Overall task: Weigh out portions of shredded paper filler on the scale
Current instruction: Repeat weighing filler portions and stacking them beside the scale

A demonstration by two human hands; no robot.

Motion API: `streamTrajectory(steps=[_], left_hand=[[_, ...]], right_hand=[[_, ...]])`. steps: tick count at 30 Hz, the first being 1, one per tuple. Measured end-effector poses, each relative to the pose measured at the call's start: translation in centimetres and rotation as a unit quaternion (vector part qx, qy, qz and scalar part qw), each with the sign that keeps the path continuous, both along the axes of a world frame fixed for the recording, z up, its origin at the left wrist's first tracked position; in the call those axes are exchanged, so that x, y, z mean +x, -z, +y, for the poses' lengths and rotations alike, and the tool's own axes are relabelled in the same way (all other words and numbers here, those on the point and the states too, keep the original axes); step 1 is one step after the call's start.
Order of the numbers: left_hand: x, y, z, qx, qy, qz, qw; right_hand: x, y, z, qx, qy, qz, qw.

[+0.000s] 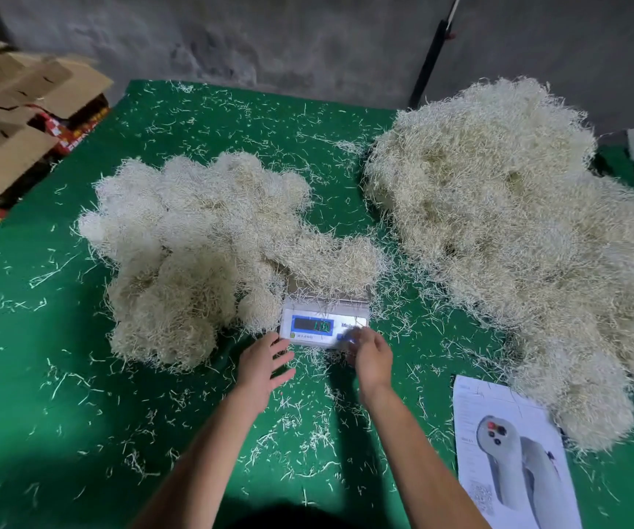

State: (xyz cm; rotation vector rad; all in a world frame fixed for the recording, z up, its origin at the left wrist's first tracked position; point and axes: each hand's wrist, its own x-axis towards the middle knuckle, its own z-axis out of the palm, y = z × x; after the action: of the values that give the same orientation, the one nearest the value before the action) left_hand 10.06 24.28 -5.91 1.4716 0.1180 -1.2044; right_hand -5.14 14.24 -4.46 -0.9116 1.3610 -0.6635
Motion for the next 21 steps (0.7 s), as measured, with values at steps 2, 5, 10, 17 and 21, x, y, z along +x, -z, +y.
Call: streamTrajectory(steps=[2, 5, 10, 17, 21], left_hand=[[-0.2, -0.1, 0.3, 0.002, -0.004, 0.001, 1.000], [-0.3, -0.1, 0.5, 0.001, -0.003, -0.001, 1.000], [0.3, -0.6, 0.0, -0.018, 0.008, -0.039, 0.999], [2.4, -2.7, -3.9, -0.036, -0.002, -0.151, 0.988], [3.8, -4.4, -8.4, -0.020, 0.041, -0.275, 0.960]], right_hand=[[0.0, 0.1, 0.2, -0.001, -0.007, 0.001, 1.000], [0.0, 0.2, 0.4, -0.004, -0.013, -0.004, 1.000], [0.4, 0.0, -0.6, -0.012, 0.004, -0.008, 1.000], [1.1, -1.6, -5.9, -0.074, 0.029, 0.034, 0.996], [3.4, -3.0, -10.5, -0.159, 0.008, 0.116, 0.980]])
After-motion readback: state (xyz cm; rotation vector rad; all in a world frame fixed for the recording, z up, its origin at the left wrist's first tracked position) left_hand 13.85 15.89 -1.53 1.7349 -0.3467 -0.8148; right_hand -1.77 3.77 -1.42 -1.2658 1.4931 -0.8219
